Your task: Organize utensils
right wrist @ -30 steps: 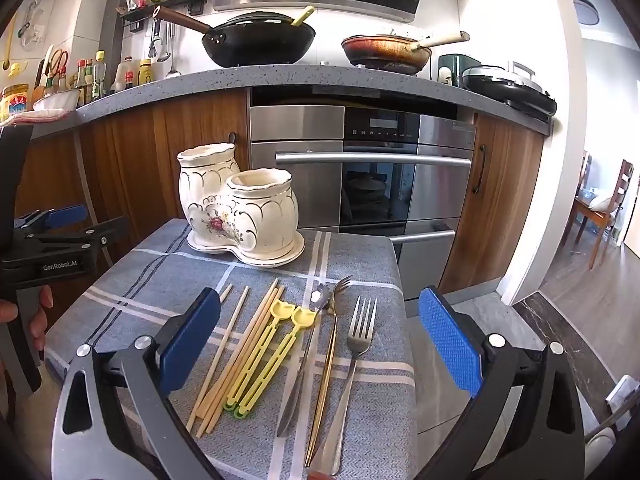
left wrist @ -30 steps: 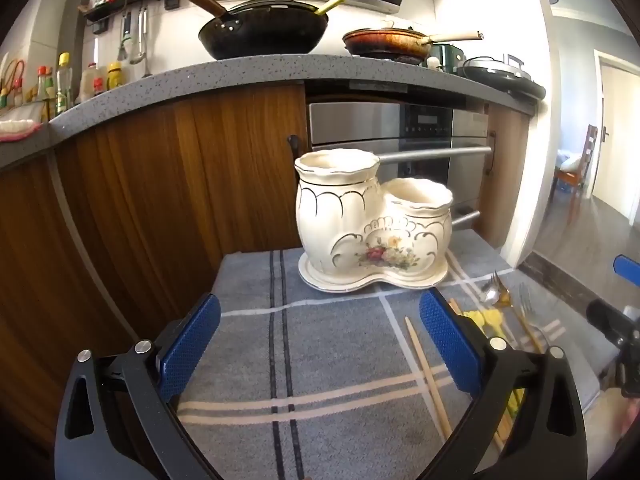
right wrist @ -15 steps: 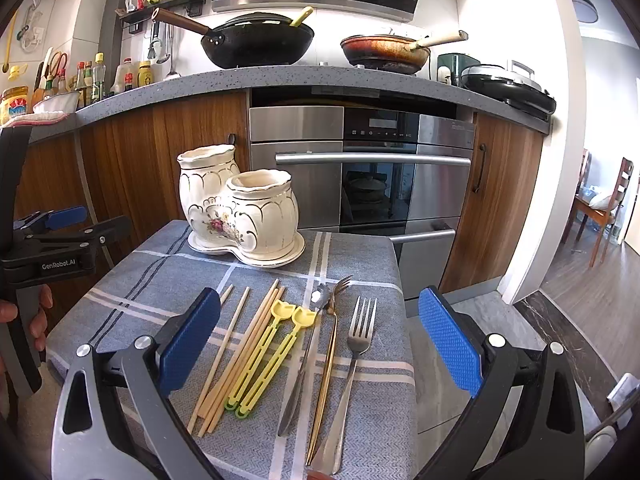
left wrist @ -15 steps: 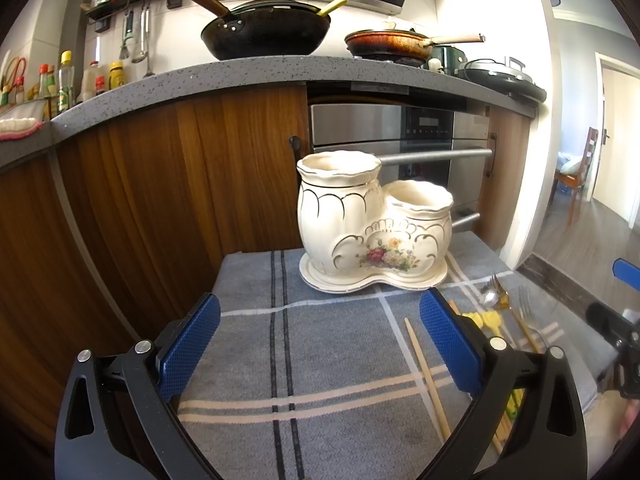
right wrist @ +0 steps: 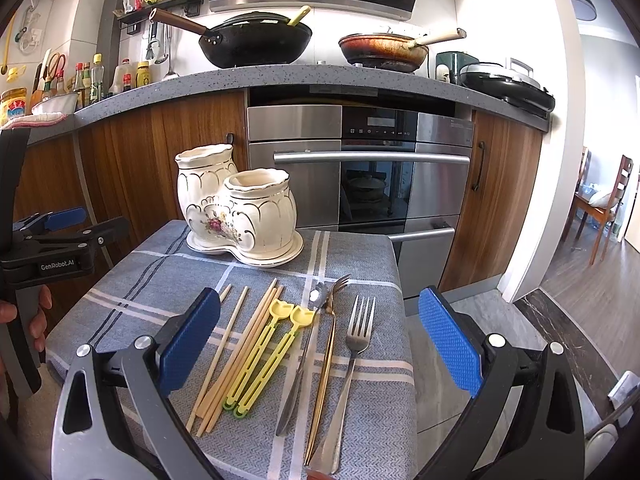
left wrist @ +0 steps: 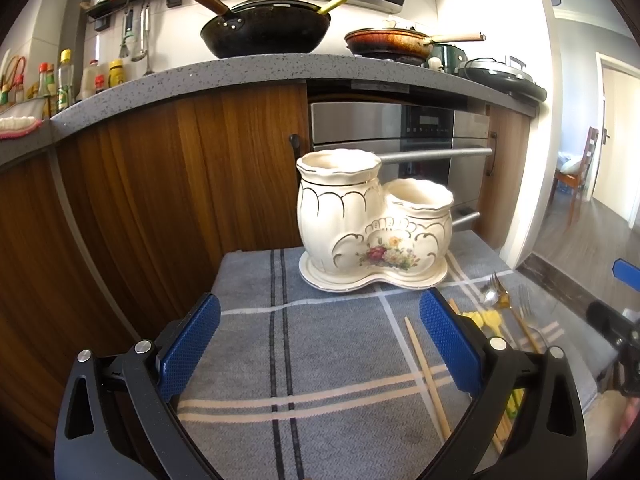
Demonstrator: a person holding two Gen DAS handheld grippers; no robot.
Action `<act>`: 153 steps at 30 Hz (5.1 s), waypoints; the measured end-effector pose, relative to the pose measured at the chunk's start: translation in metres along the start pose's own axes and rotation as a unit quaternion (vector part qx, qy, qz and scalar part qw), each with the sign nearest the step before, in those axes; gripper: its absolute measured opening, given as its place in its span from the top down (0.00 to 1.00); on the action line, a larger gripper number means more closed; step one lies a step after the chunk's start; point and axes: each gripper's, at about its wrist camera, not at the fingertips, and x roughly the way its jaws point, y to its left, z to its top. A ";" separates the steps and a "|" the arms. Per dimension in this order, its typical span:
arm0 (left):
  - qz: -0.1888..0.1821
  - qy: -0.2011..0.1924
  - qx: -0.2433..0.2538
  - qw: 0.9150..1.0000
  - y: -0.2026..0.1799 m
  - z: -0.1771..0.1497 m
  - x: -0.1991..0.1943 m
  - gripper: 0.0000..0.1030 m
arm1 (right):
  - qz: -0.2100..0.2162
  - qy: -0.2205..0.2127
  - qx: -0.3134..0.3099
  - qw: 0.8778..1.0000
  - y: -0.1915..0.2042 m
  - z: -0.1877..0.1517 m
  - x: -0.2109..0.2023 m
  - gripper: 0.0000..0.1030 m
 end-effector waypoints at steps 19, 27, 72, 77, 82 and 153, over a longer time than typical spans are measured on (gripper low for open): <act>-0.002 0.001 -0.001 1.000 -0.001 0.000 0.000 0.04 | 0.000 0.000 0.001 1.000 0.000 0.000 0.000 0.05; -0.002 0.002 -0.002 1.000 -0.002 0.001 0.000 0.04 | 0.000 0.000 0.000 1.000 0.000 0.000 0.000 0.05; -0.132 0.177 0.083 0.972 -0.065 -0.048 0.054 0.56 | 0.008 0.179 0.032 0.983 -0.054 -0.030 0.062 0.35; -0.139 0.194 0.094 0.967 -0.070 -0.057 0.057 0.64 | 0.026 0.211 0.049 0.976 -0.050 -0.035 0.071 0.50; -0.143 0.210 0.092 0.963 -0.068 -0.061 0.064 0.76 | 0.021 0.236 0.051 0.970 -0.048 -0.038 0.081 0.69; -0.185 -0.136 -0.080 0.970 0.047 0.158 0.109 0.95 | 0.143 -0.072 0.077 0.984 0.011 0.171 0.127 0.95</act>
